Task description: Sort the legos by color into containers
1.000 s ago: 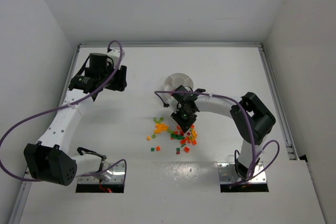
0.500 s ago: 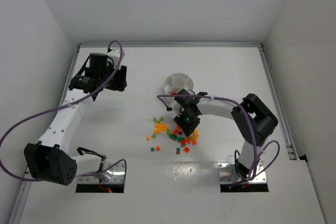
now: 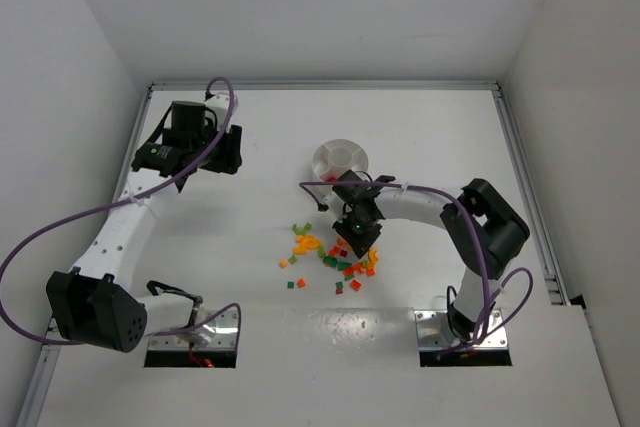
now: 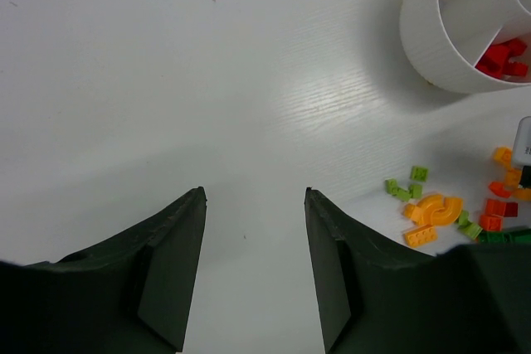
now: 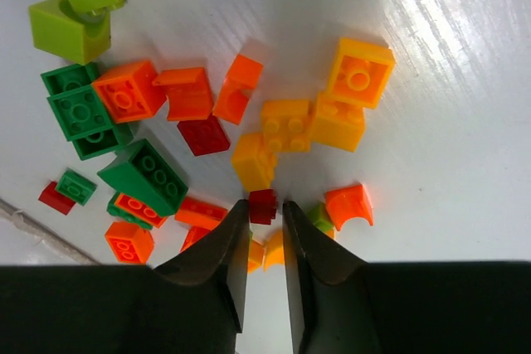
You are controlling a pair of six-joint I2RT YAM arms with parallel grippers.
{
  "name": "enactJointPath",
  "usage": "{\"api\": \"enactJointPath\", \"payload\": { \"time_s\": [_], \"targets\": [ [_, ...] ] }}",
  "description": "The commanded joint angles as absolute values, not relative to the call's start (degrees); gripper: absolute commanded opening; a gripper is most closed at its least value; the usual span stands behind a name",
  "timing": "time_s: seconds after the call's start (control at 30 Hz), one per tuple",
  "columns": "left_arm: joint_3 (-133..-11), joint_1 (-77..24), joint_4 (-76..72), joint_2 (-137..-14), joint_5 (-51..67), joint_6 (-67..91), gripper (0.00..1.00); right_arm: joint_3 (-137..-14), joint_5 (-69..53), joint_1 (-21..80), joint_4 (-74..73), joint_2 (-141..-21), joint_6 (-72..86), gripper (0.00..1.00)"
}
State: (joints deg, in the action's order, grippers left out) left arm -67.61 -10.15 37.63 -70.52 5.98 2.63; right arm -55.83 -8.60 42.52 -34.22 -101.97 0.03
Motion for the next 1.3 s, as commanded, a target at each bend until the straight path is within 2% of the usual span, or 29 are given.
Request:
{"api": "enactJointPath", "payload": {
  "time_s": [0.0,0.23,0.43,0.6,0.83,1.27],
  "targets": [
    [-67.5,-10.6,35.8,-70.0,5.5,3.3,0.57,-55.5,-5.8,42.9,-32.3,-103.4,-0.2,0.23],
    [-67.0,-10.6,35.8,-68.9,5.0,2.8,0.57,-57.5,-7.6,42.9,-32.9,-101.1,-0.2,0.09],
    [-66.4,-10.6,35.8,-68.9,5.5,2.8,0.57,-59.7,-16.6,42.1,-32.9,-87.2,-0.9,0.05],
    [-67.1,-10.6,35.8,-68.9,6.1,2.3,0.57,-68.4,-16.5,41.1,-35.6,-87.7,-0.8,0.04],
    [-69.1,-10.6,35.8,-70.0,6.1,2.3,0.57,-79.1,-7.7,41.0,-33.4,-94.9,-0.3,0.02],
    [-67.8,-10.6,35.2,-69.4,5.0,2.8,0.57,-83.6,-1.1,38.7,-33.4,-102.5,2.9,0.02]
  ]
}}
